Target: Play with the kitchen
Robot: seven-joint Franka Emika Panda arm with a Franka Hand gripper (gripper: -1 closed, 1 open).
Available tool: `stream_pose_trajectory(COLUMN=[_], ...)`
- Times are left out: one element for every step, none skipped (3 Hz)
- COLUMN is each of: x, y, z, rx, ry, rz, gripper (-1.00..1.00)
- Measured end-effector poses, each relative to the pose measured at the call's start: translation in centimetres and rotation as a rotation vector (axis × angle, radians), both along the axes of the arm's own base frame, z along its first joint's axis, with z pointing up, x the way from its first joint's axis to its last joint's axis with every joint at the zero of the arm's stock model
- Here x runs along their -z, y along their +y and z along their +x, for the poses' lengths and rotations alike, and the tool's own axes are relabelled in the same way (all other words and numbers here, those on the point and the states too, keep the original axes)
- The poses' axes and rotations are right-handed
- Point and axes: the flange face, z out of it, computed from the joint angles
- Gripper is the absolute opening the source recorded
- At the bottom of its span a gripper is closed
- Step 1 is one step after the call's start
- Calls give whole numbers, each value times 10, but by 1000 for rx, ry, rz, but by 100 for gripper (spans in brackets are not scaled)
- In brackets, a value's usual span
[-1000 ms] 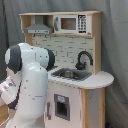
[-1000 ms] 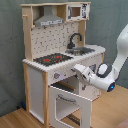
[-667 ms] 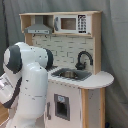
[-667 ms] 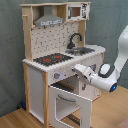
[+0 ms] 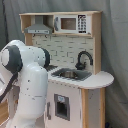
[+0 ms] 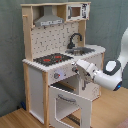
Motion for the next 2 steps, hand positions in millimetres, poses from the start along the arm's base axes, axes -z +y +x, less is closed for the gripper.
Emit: stream_pose_trajectory(x=[-33, -58], y=[22, 49], z=[-13, -59], rx=[-25, -130], ry=[-35, -47], rz=[3, 1], gripper=[100, 100])
